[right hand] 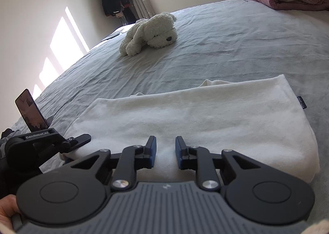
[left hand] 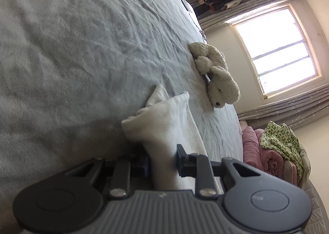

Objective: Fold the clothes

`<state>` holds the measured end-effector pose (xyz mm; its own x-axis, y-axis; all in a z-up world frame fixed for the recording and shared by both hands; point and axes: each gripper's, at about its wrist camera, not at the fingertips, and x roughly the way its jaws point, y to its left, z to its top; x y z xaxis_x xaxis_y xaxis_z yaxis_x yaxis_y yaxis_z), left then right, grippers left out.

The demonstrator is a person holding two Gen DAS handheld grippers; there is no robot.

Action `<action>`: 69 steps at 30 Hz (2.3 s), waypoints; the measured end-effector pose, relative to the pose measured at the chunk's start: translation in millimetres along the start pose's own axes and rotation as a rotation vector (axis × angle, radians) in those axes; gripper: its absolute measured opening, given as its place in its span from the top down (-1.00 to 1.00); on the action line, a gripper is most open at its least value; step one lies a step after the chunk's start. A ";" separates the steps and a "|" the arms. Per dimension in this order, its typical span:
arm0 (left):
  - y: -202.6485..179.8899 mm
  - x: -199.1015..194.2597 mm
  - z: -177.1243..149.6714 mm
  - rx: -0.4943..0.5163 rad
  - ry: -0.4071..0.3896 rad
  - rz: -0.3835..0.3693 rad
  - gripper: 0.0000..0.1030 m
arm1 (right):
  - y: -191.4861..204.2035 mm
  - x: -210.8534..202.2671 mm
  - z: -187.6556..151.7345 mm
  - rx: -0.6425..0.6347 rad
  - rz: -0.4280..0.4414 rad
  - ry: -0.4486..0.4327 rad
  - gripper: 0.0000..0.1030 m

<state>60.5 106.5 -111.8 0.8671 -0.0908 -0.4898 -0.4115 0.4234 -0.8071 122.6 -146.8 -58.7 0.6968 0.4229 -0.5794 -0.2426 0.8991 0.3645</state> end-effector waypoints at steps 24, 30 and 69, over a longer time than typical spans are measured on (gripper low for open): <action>1.6 -0.3 2.2 0.011 -0.028 0.040 0.46 | 1.9 8.8 -0.7 -0.037 -0.011 0.065 0.72; -10.0 -4.4 1.2 0.083 -0.061 -0.010 0.57 | 0.2 15.7 -3.0 -0.048 -0.010 0.090 0.75; -116.3 3.0 -100.9 0.795 0.339 -0.660 -0.08 | -152.1 -67.6 -0.3 0.877 0.255 -0.105 0.08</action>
<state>82.6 -34.0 -52.7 0.6779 -0.7069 -0.2021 0.5122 0.6513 -0.5599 112.1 -312.0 -75.1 0.7608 0.5452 -0.3521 0.1718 0.3540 0.9193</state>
